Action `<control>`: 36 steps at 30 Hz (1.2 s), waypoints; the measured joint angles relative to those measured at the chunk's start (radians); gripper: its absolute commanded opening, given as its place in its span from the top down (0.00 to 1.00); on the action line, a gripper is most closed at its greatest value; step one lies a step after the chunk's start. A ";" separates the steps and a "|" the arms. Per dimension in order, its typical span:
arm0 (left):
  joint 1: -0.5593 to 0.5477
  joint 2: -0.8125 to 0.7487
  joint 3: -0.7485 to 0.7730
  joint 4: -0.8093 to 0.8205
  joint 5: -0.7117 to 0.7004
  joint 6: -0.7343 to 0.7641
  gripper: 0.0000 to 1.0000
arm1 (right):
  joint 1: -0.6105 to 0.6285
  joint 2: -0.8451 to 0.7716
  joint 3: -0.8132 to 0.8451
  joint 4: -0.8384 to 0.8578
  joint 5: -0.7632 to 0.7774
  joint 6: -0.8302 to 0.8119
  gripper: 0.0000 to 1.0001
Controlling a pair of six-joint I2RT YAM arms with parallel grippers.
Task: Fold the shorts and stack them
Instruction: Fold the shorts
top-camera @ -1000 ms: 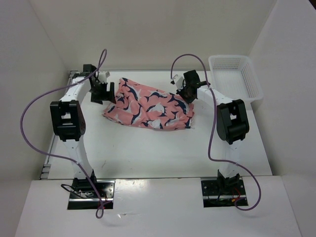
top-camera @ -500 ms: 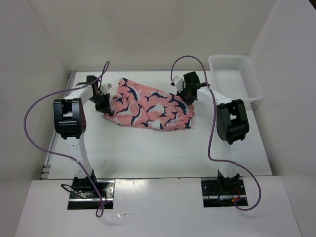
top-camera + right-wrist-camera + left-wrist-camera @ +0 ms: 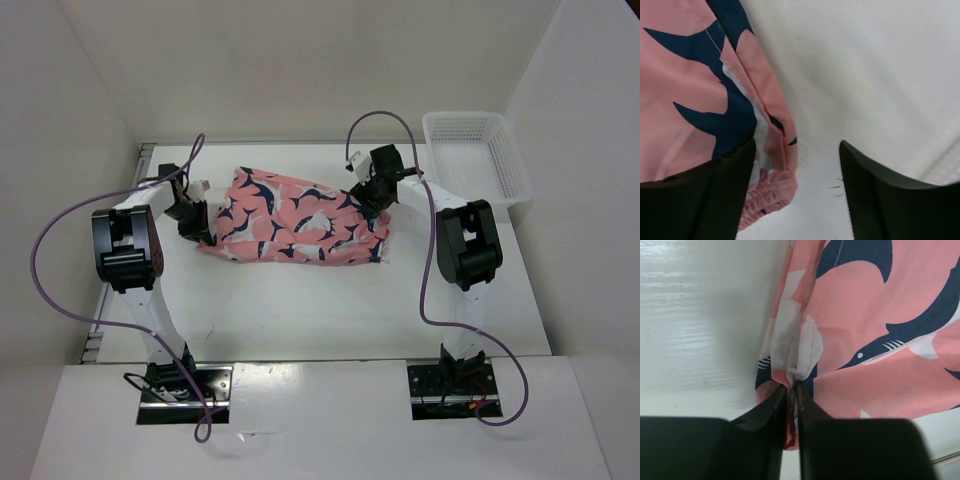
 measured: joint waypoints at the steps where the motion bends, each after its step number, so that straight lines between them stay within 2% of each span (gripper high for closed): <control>1: -0.001 0.000 -0.002 0.000 0.001 0.002 0.77 | 0.000 0.000 0.005 -0.001 0.000 0.010 0.16; 2: -0.001 0.000 -0.003 -0.001 0.003 0.002 0.74 | 0.000 0.000 0.014 -0.002 -0.004 0.019 0.12; 7: -0.001 -0.004 -0.002 -0.007 0.013 0.002 0.64 | 0.000 -0.040 0.045 -0.002 -0.021 0.134 0.10; 9: -0.001 -0.013 -0.003 -0.014 0.017 0.002 0.59 | 0.000 -0.100 0.026 0.005 -0.034 0.205 0.16; 15: -0.001 -0.059 -0.016 -0.018 0.009 0.002 0.57 | 0.000 -0.385 -0.245 0.027 -0.171 0.512 0.17; 19: -0.001 -0.072 -0.025 -0.007 -0.020 0.002 0.56 | 0.000 -0.379 -0.378 0.051 -0.240 0.723 0.18; 22: -0.001 -0.083 -0.051 0.008 -0.043 0.002 0.54 | 0.000 -0.344 -0.440 0.047 -0.212 0.844 0.19; 25: -0.001 -0.090 -0.081 0.012 -0.057 0.001 0.47 | -0.002 -0.330 -0.469 0.049 -0.172 0.931 0.19; 31: -0.001 -0.090 -0.114 0.031 -0.060 0.002 0.47 | -0.007 -0.329 -0.505 0.075 -0.162 1.037 0.24; 33: -0.001 -0.090 -0.122 0.035 -0.061 0.001 0.51 | -0.007 -0.329 -0.526 0.084 -0.158 1.057 0.26; 35: -0.001 -0.089 -0.122 0.037 -0.064 0.000 0.57 | -0.007 -0.333 -0.550 0.104 -0.151 1.082 0.27; 36: -0.001 -0.089 -0.125 0.038 -0.067 0.002 0.68 | -0.007 -0.340 -0.564 0.119 -0.150 1.089 0.27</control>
